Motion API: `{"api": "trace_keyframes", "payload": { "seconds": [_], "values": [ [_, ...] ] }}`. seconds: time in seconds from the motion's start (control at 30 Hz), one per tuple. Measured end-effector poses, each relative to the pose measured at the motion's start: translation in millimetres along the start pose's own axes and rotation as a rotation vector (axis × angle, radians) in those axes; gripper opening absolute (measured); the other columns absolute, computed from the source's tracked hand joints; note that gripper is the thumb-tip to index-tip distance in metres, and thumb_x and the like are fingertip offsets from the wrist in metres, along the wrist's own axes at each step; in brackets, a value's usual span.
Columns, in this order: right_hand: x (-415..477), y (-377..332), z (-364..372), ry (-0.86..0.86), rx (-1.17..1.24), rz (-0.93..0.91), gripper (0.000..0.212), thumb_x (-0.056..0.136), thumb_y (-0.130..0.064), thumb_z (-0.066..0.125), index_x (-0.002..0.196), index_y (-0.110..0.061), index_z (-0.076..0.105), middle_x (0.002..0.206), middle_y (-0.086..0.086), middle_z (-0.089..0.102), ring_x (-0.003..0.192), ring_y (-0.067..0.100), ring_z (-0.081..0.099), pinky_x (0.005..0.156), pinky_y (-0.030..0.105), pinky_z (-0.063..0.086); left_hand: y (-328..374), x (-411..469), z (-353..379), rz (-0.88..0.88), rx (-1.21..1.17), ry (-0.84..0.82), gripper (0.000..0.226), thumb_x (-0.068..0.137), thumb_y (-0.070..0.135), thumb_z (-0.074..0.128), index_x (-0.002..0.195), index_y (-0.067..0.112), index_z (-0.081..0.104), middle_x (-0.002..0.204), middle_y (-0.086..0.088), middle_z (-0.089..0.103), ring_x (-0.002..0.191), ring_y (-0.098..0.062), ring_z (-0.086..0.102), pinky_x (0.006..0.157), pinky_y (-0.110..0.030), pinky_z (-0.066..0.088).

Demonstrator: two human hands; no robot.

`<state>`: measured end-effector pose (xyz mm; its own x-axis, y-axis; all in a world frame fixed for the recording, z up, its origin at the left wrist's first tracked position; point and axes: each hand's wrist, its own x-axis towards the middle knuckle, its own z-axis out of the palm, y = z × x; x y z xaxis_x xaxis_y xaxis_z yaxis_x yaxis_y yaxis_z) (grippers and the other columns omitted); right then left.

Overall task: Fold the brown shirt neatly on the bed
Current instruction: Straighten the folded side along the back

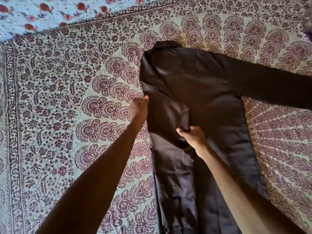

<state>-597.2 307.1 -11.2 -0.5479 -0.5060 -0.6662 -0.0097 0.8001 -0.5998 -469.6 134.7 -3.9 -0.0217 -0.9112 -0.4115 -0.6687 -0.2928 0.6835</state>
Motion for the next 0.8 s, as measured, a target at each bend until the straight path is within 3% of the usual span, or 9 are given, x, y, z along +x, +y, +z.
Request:
{"api": "trace_keyframes", "payload": {
  "seconds": [0.1,0.2,0.3,0.4,0.5,0.63,0.73,0.8],
  "values": [
    [0,9,1,0.007,-0.063,0.003,0.032,0.08,-0.037,0.076,0.088,-0.006,0.075,0.082,0.01,0.071,0.08,0.02,0.065,0.068,0.034,0.047,9,25,2,-0.01,-0.05,0.012,0.047,0.091,0.034,0.061,0.13,0.009,0.048,0.12,-0.015,0.062,0.112,-0.028,0.057,0.081,-0.025,0.037],
    [4,13,1,-0.011,-0.132,0.044,0.036,0.076,-0.041,0.078,0.09,-0.009,0.074,0.094,0.01,0.074,0.094,0.024,0.068,0.075,0.033,0.049,24,46,-3,0.139,-0.05,0.024,0.054,0.088,0.014,0.063,0.136,0.013,0.04,0.11,-0.012,0.065,0.103,-0.025,0.059,0.08,-0.025,0.039],
    [8,9,0,-0.017,-0.189,0.094,0.047,0.071,-0.052,0.077,0.091,-0.01,0.072,0.097,0.009,0.073,0.097,0.025,0.067,0.074,0.031,0.049,39,65,-5,0.305,0.069,0.007,0.055,0.083,-0.005,0.052,0.132,0.016,0.04,0.096,-0.007,0.06,0.089,-0.023,0.056,0.073,-0.031,0.042],
    [9,-2,0,0.064,-0.173,0.074,0.055,0.075,-0.062,0.069,0.081,-0.008,0.068,0.093,0.011,0.072,0.096,0.029,0.066,0.069,0.031,0.045,46,79,1,0.417,0.163,-0.109,0.037,0.086,0.009,0.049,0.122,0.013,0.041,0.091,-0.019,0.064,0.084,-0.037,0.061,0.067,-0.04,0.046],
    [14,-13,1,0.164,-0.064,0.034,0.048,0.082,-0.057,0.064,0.081,-0.009,0.066,0.085,0.009,0.068,0.095,0.029,0.063,0.069,0.032,0.042,54,89,7,0.296,0.138,-0.109,0.039,0.088,0.021,0.059,0.121,0.011,0.042,0.099,-0.013,0.061,0.088,-0.03,0.059,0.077,-0.037,0.048],
    [27,-28,-1,0.214,0.081,0.043,0.037,0.086,-0.046,0.066,0.076,-0.011,0.061,0.068,0.0,0.056,0.072,0.02,0.054,0.048,0.019,0.035,63,102,10,0.227,0.12,-0.183,0.044,0.082,0.009,0.06,0.12,0.013,0.039,0.107,-0.021,0.061,0.093,-0.037,0.062,0.075,-0.044,0.054],
    [42,-35,1,0.208,0.182,0.037,0.026,0.083,-0.033,0.073,0.084,-0.008,0.069,0.074,0.002,0.061,0.071,0.014,0.055,0.043,0.014,0.035,77,114,12,0.18,-0.02,-0.089,0.028,0.086,0.004,0.052,0.112,0.014,0.056,0.107,-0.015,0.063,0.097,-0.031,0.061,0.08,-0.036,0.054],
    [49,-36,3,0.203,0.18,0.03,0.022,0.081,-0.028,0.075,0.086,-0.006,0.071,0.075,0.001,0.063,0.072,0.012,0.057,0.044,0.014,0.035,83,127,11,0.165,-0.003,-0.129,0.029,0.088,0.0,0.048,0.103,0.013,0.069,0.108,-0.01,0.068,0.097,-0.026,0.063,0.076,-0.022,0.055]
  ]
}}
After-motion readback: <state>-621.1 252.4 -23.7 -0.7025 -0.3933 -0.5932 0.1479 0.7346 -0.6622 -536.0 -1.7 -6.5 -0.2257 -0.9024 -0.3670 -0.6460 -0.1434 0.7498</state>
